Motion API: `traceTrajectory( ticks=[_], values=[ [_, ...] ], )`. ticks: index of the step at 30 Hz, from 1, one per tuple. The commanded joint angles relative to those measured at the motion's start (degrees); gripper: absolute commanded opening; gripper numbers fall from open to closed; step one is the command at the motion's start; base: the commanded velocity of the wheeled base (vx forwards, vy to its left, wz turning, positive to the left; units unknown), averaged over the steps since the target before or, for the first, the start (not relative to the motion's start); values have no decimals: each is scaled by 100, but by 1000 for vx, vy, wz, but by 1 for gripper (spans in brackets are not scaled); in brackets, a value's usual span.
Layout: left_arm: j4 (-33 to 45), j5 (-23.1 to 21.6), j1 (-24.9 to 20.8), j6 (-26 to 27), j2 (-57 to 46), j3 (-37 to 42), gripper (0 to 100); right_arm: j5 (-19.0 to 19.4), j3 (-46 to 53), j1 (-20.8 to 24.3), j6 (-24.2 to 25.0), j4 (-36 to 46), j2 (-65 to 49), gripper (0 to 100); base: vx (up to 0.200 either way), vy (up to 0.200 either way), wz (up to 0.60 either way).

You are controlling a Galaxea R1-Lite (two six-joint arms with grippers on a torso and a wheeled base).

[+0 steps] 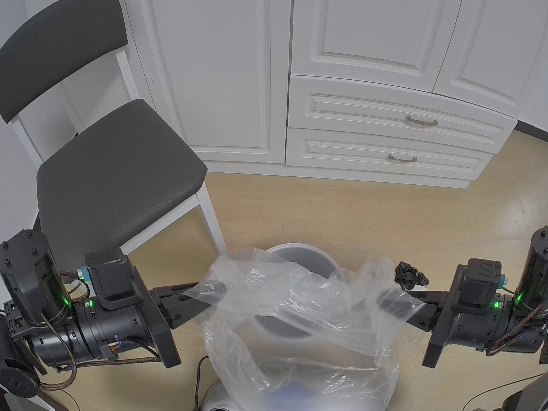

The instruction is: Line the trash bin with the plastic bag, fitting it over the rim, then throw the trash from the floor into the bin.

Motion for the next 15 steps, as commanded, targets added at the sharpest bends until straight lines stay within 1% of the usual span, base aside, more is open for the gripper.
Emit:
traceTrajectory(
  ticks=[1,2,3,4,7,8,9,10,14,15],
  values=[
    [-145,7,-189,-142,504,-52,0,-31,138,352,491,-936,940,0,0,0,0],
    [-303,7,-206,-318,645,-69,0,-40,190,405,614,-1244,1124,0,0,0,0],
    [-356,7,-215,-362,680,-69,0,-40,199,414,649,-1323,1168,0,0,0,0],
    [-681,7,-242,-599,864,-105,0,-40,252,484,807,-1745,1449,0,0,0,0],
    [-1261,25,-250,-1109,1242,-193,0,-40,313,537,1071,-2509,1959,0,0,0,0],
    [-1261,25,-250,-1109,1242,-193,0,-40,313,537,1071,-2509,1959,0,0,0,0],
    [-1507,25,-259,-1443,1515,-263,0,-31,340,554,1203,-3002,2258,0,0,0,0],
    [-1630,33,-277,-1601,1682,-316,0,-31,357,554,1291,-3300,2425,0,0,0,0],
    [-1903,33,-294,-1891,2077,-447,0,-31,436,537,1519,-4135,2820,0,0,0,0],
    [-1903,33,-294,-1900,2095,-456,0,-31,436,537,1528,-4170,2838,0,0,0,0]
  ],
)
